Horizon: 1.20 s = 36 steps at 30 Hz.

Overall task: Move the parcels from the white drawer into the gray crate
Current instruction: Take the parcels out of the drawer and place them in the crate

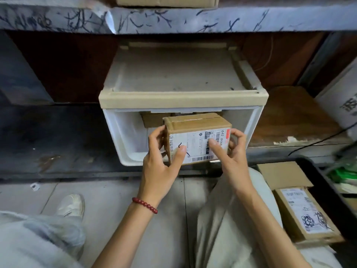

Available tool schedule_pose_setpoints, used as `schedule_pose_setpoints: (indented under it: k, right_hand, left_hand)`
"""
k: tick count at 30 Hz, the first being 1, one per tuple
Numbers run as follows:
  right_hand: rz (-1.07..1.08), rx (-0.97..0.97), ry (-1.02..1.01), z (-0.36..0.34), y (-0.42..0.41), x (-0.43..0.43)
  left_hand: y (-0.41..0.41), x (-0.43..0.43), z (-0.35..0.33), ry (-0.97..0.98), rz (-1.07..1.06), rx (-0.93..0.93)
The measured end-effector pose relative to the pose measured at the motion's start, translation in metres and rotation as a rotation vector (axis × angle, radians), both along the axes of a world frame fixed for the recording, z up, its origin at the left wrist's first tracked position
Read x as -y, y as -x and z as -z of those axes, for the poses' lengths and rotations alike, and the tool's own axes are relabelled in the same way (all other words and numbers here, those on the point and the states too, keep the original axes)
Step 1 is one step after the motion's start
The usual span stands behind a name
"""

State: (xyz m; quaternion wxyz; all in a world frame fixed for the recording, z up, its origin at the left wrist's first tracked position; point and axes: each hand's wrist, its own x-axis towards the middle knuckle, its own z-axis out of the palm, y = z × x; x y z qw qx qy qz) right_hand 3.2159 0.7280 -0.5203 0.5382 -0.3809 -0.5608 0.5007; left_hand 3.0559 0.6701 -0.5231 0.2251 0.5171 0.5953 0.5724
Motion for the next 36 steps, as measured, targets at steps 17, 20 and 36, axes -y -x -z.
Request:
schedule_pose_setpoints:
  k: [17,20,36]
  right_hand:
    - [0.766,-0.078,0.259,0.030,-0.260,0.039]
    - [0.921,-0.062,0.327,0.051,-0.285,0.048]
    - [1.135,0.003,0.422,0.129,-0.319,0.048]
  left_hand:
    - [-0.274,-0.097,0.005,0.087,0.658,-0.304]
    - [-0.313,-0.112,0.028,0.145,0.788,-0.358]
    - [-0.392,-0.160,0.112,0.335,1.070,-0.596]
